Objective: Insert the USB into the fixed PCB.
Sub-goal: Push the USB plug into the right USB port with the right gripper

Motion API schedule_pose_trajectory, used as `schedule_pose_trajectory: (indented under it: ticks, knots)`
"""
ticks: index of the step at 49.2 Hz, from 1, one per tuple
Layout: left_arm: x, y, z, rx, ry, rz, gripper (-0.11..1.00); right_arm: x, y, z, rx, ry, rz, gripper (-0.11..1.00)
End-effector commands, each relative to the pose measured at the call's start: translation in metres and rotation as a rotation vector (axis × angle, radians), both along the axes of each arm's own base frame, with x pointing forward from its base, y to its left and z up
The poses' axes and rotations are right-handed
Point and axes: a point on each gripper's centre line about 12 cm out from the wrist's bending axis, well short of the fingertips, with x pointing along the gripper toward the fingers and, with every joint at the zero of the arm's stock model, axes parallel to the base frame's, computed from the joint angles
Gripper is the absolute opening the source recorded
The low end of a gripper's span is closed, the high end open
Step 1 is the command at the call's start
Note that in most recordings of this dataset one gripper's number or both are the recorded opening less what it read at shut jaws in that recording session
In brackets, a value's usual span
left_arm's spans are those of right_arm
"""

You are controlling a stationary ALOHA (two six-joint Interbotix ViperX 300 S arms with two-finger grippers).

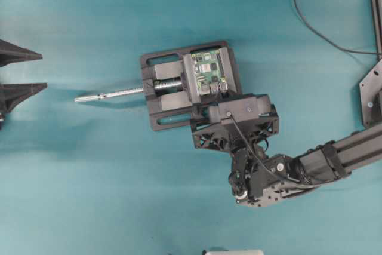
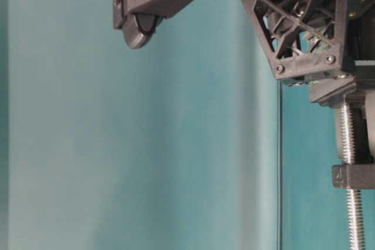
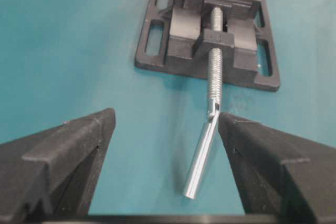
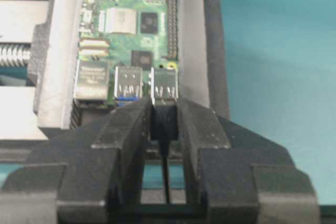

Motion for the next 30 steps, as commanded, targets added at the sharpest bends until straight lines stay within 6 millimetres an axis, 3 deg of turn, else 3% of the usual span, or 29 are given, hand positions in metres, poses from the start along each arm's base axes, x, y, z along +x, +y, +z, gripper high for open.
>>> schedule_pose_trajectory:
  ticks: [1,30]
  knots:
    - [0.002,0.001,0.004,0.002,-0.009,0.003,0.94,0.004,-0.03,0.013,-0.008,-0.023,-0.062,0.21]
    - [0.002,0.001,0.004,0.002,-0.007,0.002,0.94,0.007,-0.017,0.013,0.029,-0.018,-0.019,0.21]
